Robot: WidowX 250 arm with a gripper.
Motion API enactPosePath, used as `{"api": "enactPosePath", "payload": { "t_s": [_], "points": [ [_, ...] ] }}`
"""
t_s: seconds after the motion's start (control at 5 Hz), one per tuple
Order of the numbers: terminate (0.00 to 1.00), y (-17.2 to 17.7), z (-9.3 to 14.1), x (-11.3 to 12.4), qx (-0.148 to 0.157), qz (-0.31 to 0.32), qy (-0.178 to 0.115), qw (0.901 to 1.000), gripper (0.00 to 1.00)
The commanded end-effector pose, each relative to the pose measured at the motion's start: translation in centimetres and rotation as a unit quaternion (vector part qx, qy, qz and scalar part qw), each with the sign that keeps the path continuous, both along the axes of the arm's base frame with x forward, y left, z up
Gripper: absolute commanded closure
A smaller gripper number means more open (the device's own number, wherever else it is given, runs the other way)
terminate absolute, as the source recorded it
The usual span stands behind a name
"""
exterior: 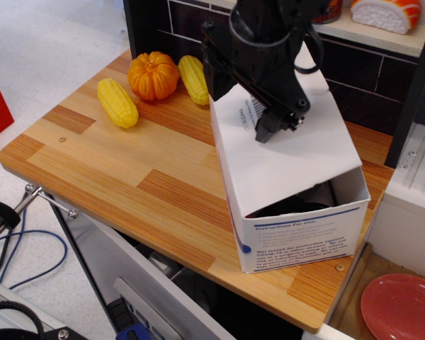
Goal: Close white1fbox flap
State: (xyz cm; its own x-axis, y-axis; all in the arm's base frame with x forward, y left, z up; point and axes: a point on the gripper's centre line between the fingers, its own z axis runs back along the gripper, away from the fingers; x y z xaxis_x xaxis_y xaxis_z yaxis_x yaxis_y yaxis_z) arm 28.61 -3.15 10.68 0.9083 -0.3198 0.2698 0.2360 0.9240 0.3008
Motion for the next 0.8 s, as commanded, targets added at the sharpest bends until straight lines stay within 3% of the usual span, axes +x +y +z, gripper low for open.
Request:
{"api": "enactPosePath", "payload": {
  "t_s": [0.0,0.4,0.6],
  "points": [
    [0.0,-1.3,-2.0,1.1,-0.026,-0.003,-0.006,0.9996,0.0],
    [0.0,-1.1,-3.0,0.8,-0.02,-0.007,-0.008,0.9998,0.0],
    [1.0,-1.2,-1.7,0.4,-0.009,0.002,0.0,1.0,0.0]
  ]
}}
